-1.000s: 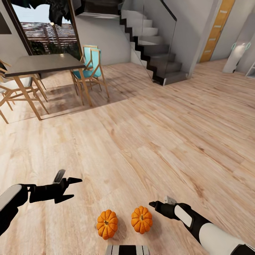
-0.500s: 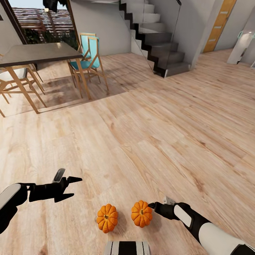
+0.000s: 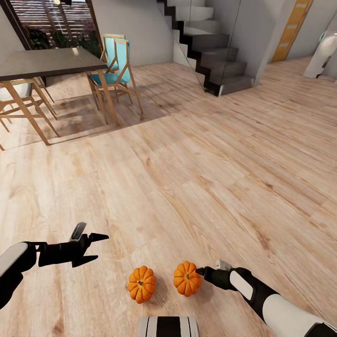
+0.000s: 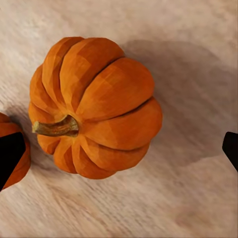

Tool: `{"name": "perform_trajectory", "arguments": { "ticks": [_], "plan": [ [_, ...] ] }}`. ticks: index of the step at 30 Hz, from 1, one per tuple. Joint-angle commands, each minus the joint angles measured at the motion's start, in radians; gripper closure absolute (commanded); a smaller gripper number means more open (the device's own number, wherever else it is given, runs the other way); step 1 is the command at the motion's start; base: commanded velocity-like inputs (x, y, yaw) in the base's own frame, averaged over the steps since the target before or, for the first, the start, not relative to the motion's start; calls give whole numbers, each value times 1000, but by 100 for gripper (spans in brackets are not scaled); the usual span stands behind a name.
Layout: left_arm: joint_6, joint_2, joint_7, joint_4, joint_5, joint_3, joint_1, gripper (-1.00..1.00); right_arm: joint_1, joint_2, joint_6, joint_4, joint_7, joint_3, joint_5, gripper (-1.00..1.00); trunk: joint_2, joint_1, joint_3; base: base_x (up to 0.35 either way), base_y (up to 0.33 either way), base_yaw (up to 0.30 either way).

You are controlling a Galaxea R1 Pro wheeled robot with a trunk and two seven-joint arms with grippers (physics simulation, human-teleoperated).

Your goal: Place each of the two pumpkins and all three candles from the living room inside a cabinet in the living room (use any cabinet), then make sure every cabinet is closed, and position the cauldron so it is next to a table in the living room.

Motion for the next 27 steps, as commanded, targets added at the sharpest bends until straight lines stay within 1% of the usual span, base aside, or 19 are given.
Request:
{"name": "perform_trajectory", "arguments": {
  "ticks": [1, 12, 23, 27],
  "plan": [
    [0, 1, 10, -1, 11, -1, -1, -100, -1, -1, 2, -1, 2, 4, -1, -100, 0, 0, -1, 0, 0, 0],
    [0, 1, 10, -1, 11, -1, -1, -100, -1, -2, -34, -4, 13, 5, -1, -100, 0, 0, -1, 0, 0, 0],
    [0, 1, 10, -1, 11, -1, -1, -100, -1, -2, -45, -4, 13, 5, 0, -100, -3, 5, -43, 0, 0, 0],
    [0, 1, 10, -2, 11, -1, 0, -100, -1, -2, -47, -4, 13, 5, 0, -100, -3, 5, -43, 0, 0, 0]
  ]
}}
